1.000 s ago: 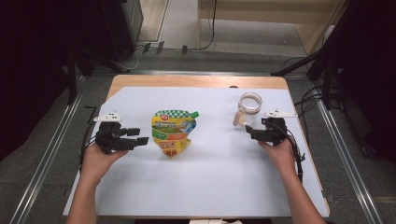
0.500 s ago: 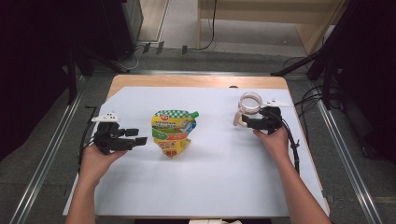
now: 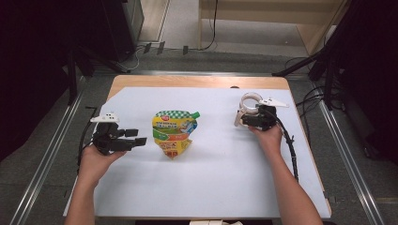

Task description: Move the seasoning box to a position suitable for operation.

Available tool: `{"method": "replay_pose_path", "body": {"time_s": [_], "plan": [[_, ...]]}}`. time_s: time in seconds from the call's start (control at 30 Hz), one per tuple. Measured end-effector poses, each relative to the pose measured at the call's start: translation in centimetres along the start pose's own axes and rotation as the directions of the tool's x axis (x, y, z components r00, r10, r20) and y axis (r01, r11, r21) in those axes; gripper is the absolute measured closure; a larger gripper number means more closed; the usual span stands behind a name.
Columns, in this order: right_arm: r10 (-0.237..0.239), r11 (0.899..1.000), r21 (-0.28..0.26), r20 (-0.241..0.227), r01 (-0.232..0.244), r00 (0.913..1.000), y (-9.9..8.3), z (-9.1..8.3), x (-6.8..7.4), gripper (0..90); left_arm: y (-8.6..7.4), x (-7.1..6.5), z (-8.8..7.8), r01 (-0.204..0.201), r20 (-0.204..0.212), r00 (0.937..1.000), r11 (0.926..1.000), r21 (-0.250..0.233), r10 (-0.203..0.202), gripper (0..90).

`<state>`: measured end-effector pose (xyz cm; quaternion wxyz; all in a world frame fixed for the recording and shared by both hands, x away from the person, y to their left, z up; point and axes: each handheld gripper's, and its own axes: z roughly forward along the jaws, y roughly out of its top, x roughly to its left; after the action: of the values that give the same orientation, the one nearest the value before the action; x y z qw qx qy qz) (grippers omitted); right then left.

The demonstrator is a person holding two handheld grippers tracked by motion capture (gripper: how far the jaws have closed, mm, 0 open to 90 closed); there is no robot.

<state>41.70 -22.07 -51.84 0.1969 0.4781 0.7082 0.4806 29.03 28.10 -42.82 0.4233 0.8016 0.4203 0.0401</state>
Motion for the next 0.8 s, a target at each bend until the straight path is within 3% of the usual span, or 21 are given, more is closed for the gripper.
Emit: {"method": "replay_pose_path", "body": {"time_s": [0.07,0.1,0.3,0.47,0.6,0.73,0.8], "plan": [[-0.015,1.0,0.0,0.006,0.015,0.9999,0.1,-0.1,0.1,9.6,0.0,0.0,0.0,0.0,0.006,1.0,1.0,0.007,0.0,37.7],[-0.061,0.998,-0.004,0.031,0.061,0.9977,0.3,-0.4,0.3,11.5,0.0,-0.1,0.2,-0.01,0.004,0.9999,0.9998,0.019,0.01,37.9],[-0.004,1.0,-0.019,0.02,0.004,0.9998,0.5,-0.8,-0.3,12.0,0.2,-0.5,0.0,-0.022,0.007,0.9997,0.9996,0.02,0.022,38.0],[-0.014,1.0,-0.001,0.035,0.014,0.9993,0.4,-1.4,-0.2,12.0,0.2,-1.1,-0.4,-0.023,-0.004,0.9997,0.9993,0.029,0.023,38.4],[-0.001,1.0,-0.004,0.024,0.001,0.9997,0.4,-2.1,-0.1,12.0,0.1,-1.7,-0.6,-0.037,0.021,0.9991,0.999,0.026,0.036,38.4],[-0.039,0.999,0.003,0.008,0.039,0.9992,0.4,-3.5,0.8,12.1,0.3,-2.6,-1.0,-0.048,0.044,0.9979,0.9981,0.037,0.047,40.8],[-0.049,0.999,-0.001,-0.006,0.049,0.9988,0.4,-4.3,1.3,12.1,0.3,-3.2,-1.3,-0.07,0.031,0.9972,0.9968,0.038,0.069,43.1]]}}
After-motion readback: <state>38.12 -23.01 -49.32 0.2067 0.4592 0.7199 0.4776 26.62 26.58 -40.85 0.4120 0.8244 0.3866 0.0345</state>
